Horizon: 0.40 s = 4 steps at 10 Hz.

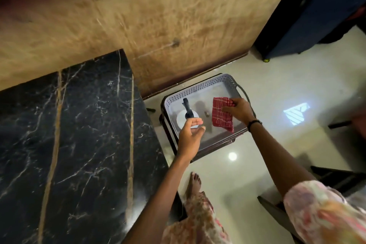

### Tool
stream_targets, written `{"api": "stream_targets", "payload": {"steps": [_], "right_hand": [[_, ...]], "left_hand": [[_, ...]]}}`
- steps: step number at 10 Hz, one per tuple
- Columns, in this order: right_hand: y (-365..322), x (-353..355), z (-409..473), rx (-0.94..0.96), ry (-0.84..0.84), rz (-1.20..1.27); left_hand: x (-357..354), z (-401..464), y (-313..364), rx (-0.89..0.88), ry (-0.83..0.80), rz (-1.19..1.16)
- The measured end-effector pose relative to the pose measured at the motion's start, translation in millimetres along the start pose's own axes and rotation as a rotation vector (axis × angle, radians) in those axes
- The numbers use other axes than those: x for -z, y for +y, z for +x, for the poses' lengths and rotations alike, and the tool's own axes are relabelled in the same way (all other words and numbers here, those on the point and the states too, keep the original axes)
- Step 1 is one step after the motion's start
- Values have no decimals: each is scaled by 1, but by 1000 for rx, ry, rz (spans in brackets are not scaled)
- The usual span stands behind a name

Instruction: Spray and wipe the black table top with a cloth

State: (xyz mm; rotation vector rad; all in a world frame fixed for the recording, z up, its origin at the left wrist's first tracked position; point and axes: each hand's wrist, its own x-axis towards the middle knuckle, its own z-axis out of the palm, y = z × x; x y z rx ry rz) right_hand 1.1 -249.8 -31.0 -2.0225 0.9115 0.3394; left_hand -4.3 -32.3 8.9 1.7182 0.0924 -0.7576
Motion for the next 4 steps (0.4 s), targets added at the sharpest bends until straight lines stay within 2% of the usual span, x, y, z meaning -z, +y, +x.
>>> {"api": "stream_targets", "payload": {"steps": [1,2,3,4], "right_hand": [[9,-6,48,4,-171,-52],[23,-18,81,-25,-254,-180],[40,-26,104,-46,-152,-226],[45,-34,102,23,-4,-351]], "left_hand": [[-5,14,-8,7,36,31],[-7,21,-16,-10,64,63],[-8,29,-24,-47,79,91],[-9,32,-21,-77,92,111]]}}
